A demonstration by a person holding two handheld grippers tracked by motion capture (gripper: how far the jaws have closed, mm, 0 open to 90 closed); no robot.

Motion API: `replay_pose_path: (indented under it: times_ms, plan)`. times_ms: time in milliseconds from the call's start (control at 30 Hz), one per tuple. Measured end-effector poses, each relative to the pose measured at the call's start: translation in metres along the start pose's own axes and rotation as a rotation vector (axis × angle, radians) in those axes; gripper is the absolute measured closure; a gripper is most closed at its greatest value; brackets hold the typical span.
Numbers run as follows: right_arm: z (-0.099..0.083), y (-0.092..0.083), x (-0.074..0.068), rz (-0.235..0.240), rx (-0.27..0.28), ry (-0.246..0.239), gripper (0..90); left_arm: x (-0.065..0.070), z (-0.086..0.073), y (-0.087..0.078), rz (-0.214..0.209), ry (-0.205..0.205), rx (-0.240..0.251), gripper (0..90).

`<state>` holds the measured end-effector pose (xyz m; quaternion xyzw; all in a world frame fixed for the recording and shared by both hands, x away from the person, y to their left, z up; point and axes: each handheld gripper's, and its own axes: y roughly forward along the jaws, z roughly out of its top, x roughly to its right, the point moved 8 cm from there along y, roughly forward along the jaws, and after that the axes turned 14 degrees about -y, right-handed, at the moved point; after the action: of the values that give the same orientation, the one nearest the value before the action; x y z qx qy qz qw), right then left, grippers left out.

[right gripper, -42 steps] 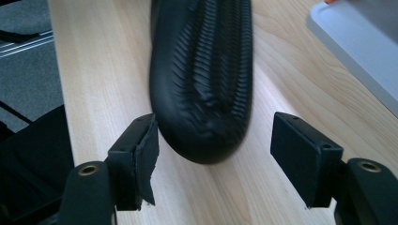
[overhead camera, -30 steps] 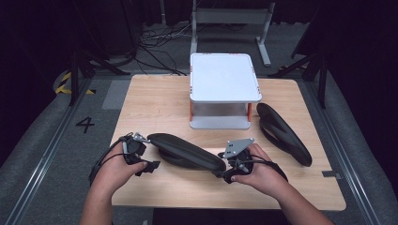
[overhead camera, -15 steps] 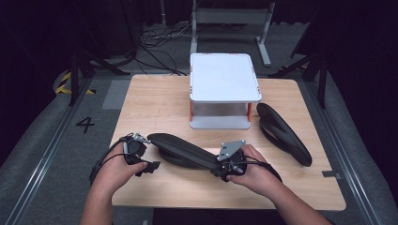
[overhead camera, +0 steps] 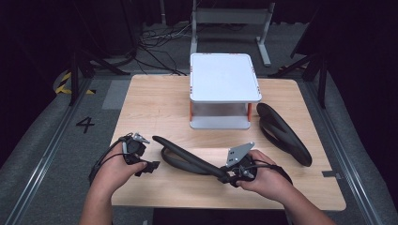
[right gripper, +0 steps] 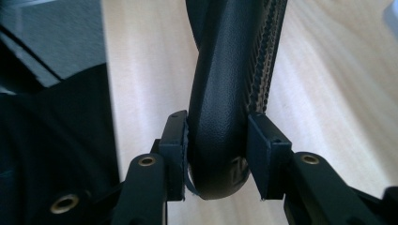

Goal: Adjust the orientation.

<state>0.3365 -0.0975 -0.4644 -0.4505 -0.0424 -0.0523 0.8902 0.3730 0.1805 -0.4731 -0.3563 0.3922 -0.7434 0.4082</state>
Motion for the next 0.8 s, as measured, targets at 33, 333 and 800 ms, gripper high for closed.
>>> replay_pose_path:
  times_ms: [33, 333, 800]
  plan:
    - [-0.001, -0.002, -0.001, 0.013, 0.004, 0.021, 62.4, 0.0, 0.0, 0.0, -0.001, 0.0, -0.001, 24.4]
    - [-0.02, -0.005, 0.023, -0.056, 0.02, 0.206, 61.5, 0.002, 0.002, 0.001, -0.001, 0.003, -0.001, 24.4]
    - [-0.054, -0.006, 0.038, -0.03, -0.015, 0.492, 67.1, 0.003, 0.005, 0.004, -0.002, 0.015, -0.005, 24.4]
